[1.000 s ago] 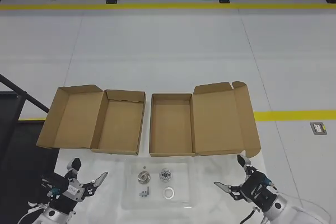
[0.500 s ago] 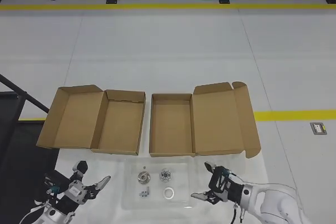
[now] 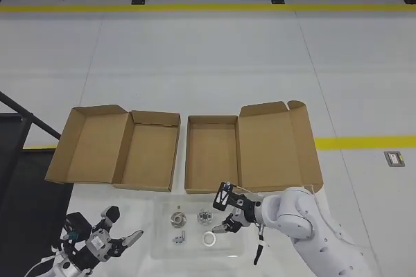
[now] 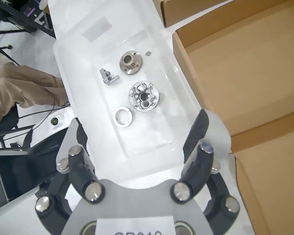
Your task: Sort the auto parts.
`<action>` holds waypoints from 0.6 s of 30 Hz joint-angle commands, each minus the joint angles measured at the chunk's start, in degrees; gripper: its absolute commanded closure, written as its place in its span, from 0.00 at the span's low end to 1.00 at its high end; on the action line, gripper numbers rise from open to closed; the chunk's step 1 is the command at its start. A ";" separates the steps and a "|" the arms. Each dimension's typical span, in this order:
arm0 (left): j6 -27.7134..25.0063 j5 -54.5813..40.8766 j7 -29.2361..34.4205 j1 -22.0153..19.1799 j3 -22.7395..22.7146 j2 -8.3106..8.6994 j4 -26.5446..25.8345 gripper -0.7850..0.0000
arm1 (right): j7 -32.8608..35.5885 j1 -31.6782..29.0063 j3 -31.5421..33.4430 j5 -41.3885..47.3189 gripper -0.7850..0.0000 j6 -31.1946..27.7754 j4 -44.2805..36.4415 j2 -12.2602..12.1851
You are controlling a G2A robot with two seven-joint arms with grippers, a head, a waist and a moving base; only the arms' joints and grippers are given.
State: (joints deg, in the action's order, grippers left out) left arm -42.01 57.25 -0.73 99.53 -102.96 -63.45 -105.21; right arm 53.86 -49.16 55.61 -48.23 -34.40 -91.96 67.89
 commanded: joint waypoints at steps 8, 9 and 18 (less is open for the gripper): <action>0.04 -0.04 -0.03 -0.01 0.00 -0.01 0.02 0.00 | -0.62 -0.31 -0.30 -0.04 0.00 -1.00 -0.46 -0.01; 0.54 -0.03 0.13 -0.01 0.23 -0.03 -0.19 0.00 | -1.52 -0.69 -1.51 -1.34 0.00 -3.40 -0.99 0.02; 1.45 -1.31 -0.24 0.88 0.91 -0.08 -0.97 0.00 | 1.02 4.28 -12.51 -18.14 0.00 7.27 -0.09 2.71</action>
State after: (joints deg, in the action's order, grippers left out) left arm -40.67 56.21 -0.95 100.35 -102.06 -63.52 -106.19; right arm 54.34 -45.55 44.21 -65.57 -28.35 -92.53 70.25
